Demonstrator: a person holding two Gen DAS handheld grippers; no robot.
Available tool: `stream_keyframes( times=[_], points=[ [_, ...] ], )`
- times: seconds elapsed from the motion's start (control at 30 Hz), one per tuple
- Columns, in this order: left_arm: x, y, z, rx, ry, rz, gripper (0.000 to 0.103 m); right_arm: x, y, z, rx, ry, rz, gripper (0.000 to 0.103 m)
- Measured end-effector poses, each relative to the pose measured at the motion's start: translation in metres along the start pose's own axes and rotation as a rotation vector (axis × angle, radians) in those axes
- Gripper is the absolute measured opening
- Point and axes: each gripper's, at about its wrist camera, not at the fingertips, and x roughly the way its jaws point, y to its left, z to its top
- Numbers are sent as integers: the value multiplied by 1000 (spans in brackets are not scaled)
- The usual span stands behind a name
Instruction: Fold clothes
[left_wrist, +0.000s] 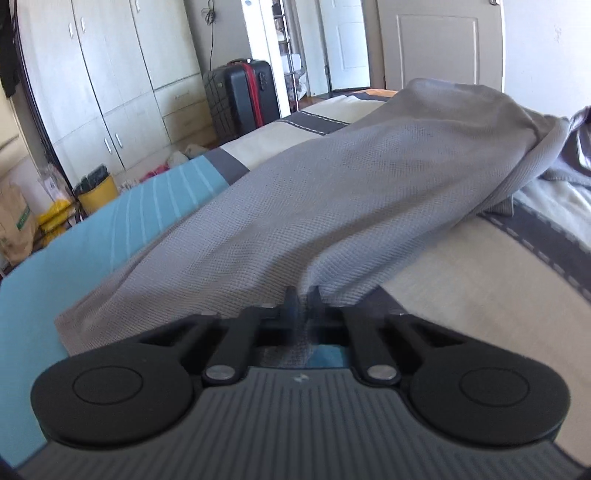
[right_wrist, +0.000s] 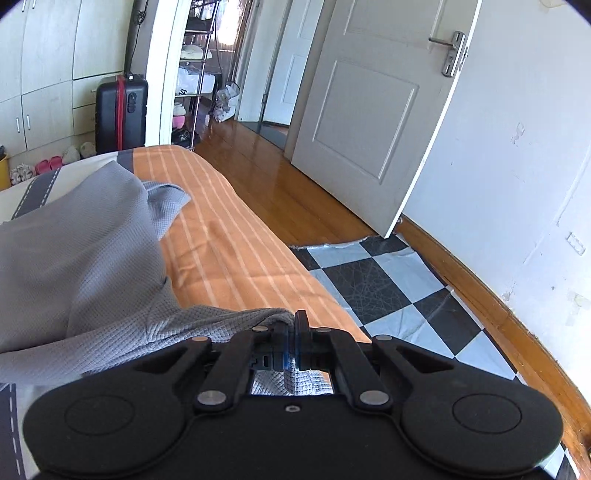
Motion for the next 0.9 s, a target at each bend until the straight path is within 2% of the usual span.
stream_keyframes(
  times=[0.1,0.17,0.33,0.5,0.53,0.6,0.67,0.7,0.8,0.9],
  points=[
    [-7,6,14,-34,-96,46,3,-8,-5,3,26,-44,28,2],
    [-9,13,25,-72,-144,69,3,-12,-7,6,52,-43,51,2],
    [-23,36,47,-215,-248,94,3,-25,-14,8,112,-74,106,2],
    [-40,51,48,-258,-342,180,4,-40,-11,15,145,-154,184,2],
    [-39,52,45,-259,-336,200,6,-43,-8,16,140,-171,194,2],
    [-25,57,41,-253,-243,214,8,-43,-2,16,124,-191,199,2],
    [-10,58,35,-250,-127,185,8,-30,2,14,122,-160,184,2],
    [-7,57,31,-250,-102,167,8,-23,4,12,120,-142,175,2],
    [-9,42,23,-220,-76,129,9,-9,9,7,98,-99,143,2],
    [-26,16,24,-146,-110,77,14,-9,12,8,74,-111,131,2]
  ],
)
